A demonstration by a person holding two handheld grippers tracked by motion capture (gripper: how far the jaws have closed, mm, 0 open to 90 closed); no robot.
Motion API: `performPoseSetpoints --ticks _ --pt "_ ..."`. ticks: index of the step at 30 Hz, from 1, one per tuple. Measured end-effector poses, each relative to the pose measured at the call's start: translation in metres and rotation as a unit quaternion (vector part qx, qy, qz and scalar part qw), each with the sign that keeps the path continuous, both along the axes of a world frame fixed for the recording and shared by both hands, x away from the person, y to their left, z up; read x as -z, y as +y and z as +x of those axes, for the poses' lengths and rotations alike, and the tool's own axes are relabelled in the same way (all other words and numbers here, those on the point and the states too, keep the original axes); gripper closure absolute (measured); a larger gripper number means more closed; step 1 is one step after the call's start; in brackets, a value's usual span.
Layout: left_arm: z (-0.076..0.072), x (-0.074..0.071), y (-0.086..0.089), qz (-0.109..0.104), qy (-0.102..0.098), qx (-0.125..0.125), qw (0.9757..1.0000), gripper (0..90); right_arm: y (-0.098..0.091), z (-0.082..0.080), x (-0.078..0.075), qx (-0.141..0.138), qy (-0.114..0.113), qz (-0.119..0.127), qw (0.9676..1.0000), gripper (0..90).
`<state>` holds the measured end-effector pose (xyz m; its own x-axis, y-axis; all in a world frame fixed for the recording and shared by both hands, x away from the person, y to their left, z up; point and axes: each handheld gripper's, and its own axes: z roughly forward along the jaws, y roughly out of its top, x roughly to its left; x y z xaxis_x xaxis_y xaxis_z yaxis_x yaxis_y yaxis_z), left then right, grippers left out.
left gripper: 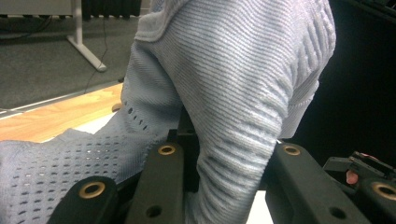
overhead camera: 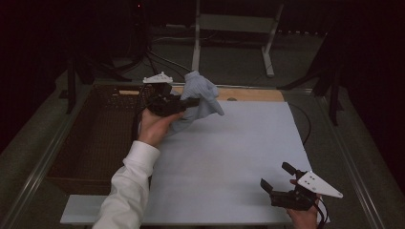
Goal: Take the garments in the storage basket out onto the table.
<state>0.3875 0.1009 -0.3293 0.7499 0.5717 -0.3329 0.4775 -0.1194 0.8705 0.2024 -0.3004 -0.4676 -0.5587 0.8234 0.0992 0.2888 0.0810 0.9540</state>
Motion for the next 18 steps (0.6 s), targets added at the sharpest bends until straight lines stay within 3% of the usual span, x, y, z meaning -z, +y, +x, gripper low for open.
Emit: performPoseSetpoints --ticks 18 --pt "0.000 0.015 -0.013 0.012 0.013 0.014 0.9997 74.5 0.000 0.000 0.000 -0.001 -0.001 -0.002 1.0000 0.0"
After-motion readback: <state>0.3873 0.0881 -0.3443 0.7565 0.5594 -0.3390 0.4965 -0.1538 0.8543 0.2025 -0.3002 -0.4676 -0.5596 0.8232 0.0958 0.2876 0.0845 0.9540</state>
